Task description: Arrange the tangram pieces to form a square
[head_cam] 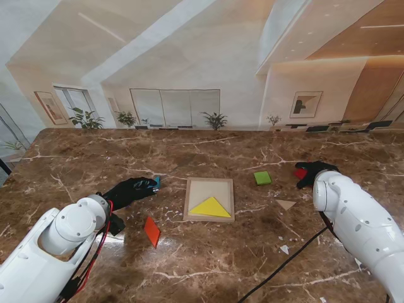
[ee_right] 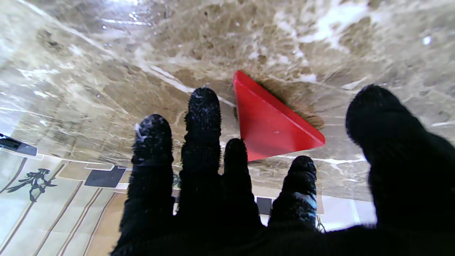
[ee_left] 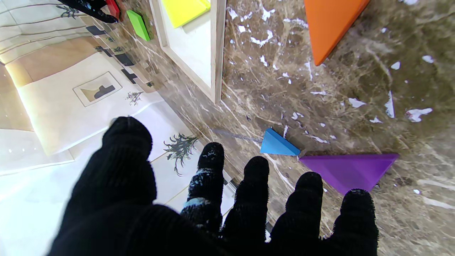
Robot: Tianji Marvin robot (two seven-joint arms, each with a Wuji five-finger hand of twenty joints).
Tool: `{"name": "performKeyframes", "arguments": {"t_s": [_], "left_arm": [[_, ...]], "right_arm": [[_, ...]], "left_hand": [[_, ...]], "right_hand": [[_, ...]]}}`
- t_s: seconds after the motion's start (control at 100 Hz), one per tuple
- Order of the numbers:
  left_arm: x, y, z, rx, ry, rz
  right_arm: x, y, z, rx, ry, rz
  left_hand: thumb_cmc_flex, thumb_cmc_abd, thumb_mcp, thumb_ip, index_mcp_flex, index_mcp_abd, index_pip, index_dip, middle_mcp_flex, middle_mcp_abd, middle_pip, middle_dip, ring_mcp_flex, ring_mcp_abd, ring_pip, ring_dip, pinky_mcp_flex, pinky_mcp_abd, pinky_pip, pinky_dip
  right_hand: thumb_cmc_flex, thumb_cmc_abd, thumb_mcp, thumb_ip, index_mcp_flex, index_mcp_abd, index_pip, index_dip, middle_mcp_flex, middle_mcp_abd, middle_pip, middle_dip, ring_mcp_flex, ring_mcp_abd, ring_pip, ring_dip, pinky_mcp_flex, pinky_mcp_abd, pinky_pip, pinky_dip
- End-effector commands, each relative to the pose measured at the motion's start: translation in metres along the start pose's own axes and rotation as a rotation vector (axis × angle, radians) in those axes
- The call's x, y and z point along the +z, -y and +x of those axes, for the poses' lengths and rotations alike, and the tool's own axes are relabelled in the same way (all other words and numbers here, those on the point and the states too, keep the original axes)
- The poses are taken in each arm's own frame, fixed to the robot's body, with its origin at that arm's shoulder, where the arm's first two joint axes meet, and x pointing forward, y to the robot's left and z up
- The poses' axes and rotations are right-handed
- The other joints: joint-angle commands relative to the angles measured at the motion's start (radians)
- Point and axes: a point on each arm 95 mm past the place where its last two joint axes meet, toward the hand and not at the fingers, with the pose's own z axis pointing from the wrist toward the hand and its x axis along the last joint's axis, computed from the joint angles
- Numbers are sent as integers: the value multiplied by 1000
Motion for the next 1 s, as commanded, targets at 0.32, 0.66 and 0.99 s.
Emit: {"name": "performKeyframes", "arguments": {"t_s": [0.32,0.66,0.99], "left_arm": [[-1,-3,0,-7,26,-13],[0,-3,1,-8,26,-18],[0,-4,1,-12,25,-14]], "right_arm": [[6,13,1,-30,18,63],[22,34,4,-26,14,86],[20,36,8,-36,15,80]], "left_hand": [[24,43,-23,18,30,-7,1,-21,37,3,4,-3,6,-18,-15,-8,-6,-20,-25,26],[28,47,-26,18,35,-5,1,-22,41,4,5,-3,7,-17,-15,-7,-6,-20,-24,27],[33,49,-28,18,42,-1,2,-23,43,6,6,-3,9,-17,-15,-7,-5,-20,-24,27]], "right_hand": [[-42,24,22,21,28,47,37,35,-12,-15,54,16,42,4,24,-1,15,-4,42,13],[-27,5,78,12,63,93,559,75,107,-56,174,69,104,-11,86,10,51,0,67,-10],[39,-76,148,-1,119,24,897,17,284,-29,286,115,203,2,130,8,119,40,90,-17]]}}
